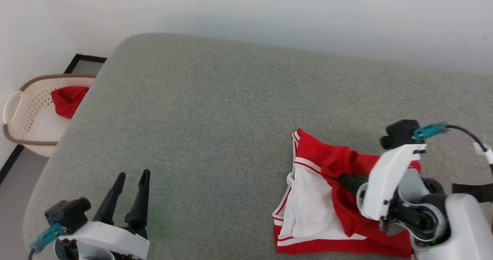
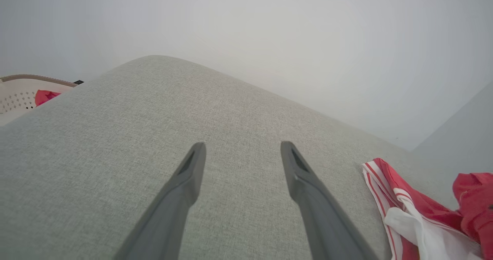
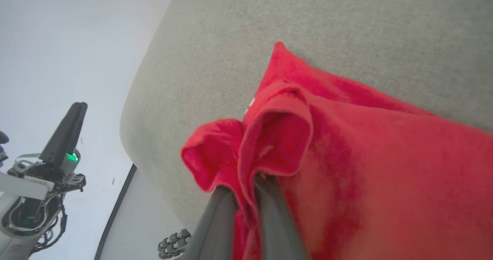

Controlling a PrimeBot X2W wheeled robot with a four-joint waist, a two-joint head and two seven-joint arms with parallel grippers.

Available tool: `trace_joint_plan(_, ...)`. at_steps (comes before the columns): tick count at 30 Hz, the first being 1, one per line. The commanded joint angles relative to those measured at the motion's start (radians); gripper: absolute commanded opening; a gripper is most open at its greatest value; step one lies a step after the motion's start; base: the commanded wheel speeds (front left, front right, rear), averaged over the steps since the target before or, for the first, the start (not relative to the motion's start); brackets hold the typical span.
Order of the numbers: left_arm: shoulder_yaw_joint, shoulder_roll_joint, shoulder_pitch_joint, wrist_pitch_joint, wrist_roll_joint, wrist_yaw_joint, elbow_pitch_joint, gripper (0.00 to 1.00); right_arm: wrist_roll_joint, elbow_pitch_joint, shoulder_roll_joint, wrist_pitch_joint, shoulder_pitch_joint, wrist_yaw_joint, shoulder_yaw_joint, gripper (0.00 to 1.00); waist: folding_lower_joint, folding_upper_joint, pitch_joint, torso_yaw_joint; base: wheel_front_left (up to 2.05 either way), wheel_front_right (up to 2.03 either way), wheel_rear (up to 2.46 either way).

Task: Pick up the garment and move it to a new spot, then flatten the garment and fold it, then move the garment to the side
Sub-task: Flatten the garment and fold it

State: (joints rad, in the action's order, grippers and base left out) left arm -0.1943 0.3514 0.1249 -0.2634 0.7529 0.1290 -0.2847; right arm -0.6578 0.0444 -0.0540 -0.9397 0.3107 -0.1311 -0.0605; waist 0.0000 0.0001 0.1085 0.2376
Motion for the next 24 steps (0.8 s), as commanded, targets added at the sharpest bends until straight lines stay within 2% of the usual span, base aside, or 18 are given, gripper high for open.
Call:
trace_joint_plan(1,-0.002,-0.003,0.011,0.000,0.005,0.003,-0.003,1.00,0.010,0.019,0.003,0.027,0.019,0.001,-0.021,0.00,0.0000,-0.0001,0.005,0.007,0.00,0.00,0.00)
trace_joint_plan(6,-0.005,-0.010,0.016,0.000,0.007,0.003,-0.007,1.00,0.007,0.095,0.004,0.088,0.049,0.001,-0.098,0.00,0.0000,-0.0001,0.010,0.013,0.00,0.00,0.00)
trace_joint_plan(7,-0.005,-0.011,0.017,0.000,0.008,0.003,-0.008,1.00,0.009,0.108,0.004,0.095,0.056,0.001,-0.110,0.04,0.0000,-0.0001,0.011,0.013,0.00,0.00,0.00)
trace_joint_plan(8,-0.005,-0.012,0.018,0.000,0.009,0.003,-0.009,1.00,0.006,0.120,0.004,0.103,0.062,0.001,-0.118,0.28,0.0000,-0.0001,0.012,0.013,0.00,0.00,0.00)
trace_joint_plan(9,-0.005,-0.013,0.018,0.000,0.011,0.003,-0.009,1.00,0.008,0.128,0.004,0.114,0.070,0.001,-0.125,0.44,0.0000,-0.0001,0.012,0.012,0.00,0.00,0.00)
trace_joint_plan(10,-0.004,-0.013,0.019,0.000,0.011,0.003,-0.010,1.00,0.013,0.136,0.004,0.122,0.077,0.001,-0.134,0.79,0.0000,-0.0001,0.013,0.010,0.00,0.00,0.00)
trace_joint_plan(11,-0.003,-0.014,0.019,0.000,0.011,0.003,-0.010,1.00,0.010,0.144,0.004,0.126,0.081,0.001,-0.140,1.00,0.0000,-0.0001,0.013,0.009,0.00,0.00,0.00)
trace_joint_plan(17,0.004,-0.017,0.016,0.000,0.013,0.003,-0.012,1.00,-0.004,0.159,0.004,0.149,0.110,0.001,-0.159,1.00,0.0000,-0.0001,0.010,-0.003,0.00,0.00,0.00)
trace_joint_plan(24,0.025,-0.017,-0.002,0.000,0.006,0.003,-0.009,1.00,0.010,0.108,-0.004,0.184,0.117,0.001,-0.158,1.00,0.0000,-0.0001,0.002,-0.035,0.00,0.00,0.00)
